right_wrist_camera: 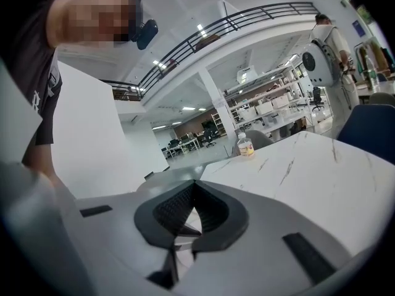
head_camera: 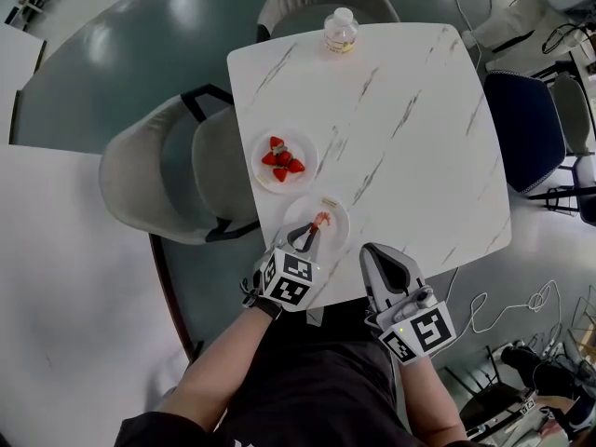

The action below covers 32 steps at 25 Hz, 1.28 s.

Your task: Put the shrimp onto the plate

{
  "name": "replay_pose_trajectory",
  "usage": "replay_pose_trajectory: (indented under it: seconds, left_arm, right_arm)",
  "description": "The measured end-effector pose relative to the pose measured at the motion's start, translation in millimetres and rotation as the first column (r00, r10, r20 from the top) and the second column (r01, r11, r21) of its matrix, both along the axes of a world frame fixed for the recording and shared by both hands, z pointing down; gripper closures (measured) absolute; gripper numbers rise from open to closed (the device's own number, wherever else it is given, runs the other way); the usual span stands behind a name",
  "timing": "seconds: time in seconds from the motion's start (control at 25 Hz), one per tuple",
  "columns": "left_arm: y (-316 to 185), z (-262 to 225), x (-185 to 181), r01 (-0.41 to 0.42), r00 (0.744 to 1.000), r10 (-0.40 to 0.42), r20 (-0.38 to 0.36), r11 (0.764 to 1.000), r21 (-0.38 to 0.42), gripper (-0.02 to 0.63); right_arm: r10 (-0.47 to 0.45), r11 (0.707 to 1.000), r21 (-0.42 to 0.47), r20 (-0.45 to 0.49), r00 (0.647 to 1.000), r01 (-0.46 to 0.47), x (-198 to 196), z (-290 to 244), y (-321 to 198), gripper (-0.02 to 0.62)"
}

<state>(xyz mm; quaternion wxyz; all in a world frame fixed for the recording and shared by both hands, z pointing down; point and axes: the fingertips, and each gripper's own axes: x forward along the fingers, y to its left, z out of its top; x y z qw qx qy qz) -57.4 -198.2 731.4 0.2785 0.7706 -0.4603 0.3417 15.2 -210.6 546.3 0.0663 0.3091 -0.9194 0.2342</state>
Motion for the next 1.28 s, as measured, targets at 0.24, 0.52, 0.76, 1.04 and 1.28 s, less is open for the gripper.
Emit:
replay_pose_trajectory:
  seconds: [0.24, 0.52, 0.76, 1.04, 1.28]
  left_arm:
    - [-4, 3, -2, 0.022, 1.0, -0.021, 0.022, 0.999, -0.025, 0.557]
    - [-7, -1, -2, 0.018, 1.0, -0.018, 0.02, 1.0, -0.023, 0.557]
    - [-10, -52, -4, 0.031, 0.999, -0.03, -0.012, 0.998, 0.054, 0.557]
    - [-8, -154, 3, 0.036, 0.99, -0.006, -0.139, 0.976, 0.213, 0.558]
    - [4, -242, 8, 0.059, 0.977, 0.017, -0.212, 0.937, 0.346, 0.598]
  right_arm:
    - [-0.018, 1.0, -0.021, 0.016, 1.0, 0.019, -2, 6, 0, 0.592]
    - [-0.036, 0.999, -0.015, 0.015, 0.999, 0.036, -8, 3, -1, 0.593]
    - [-0.037, 0.999, -0.025, -0.001, 0.999, 0.037, -13, -6, -2, 0.594]
    - [-0.035, 0.999, -0.017, -0.026, 0.999, 0.035, -22, -35, -1, 0.592]
    - [-0.061, 0.997, 0.046, -0.028, 0.998, 0.062, -30, -83, 10, 0.593]
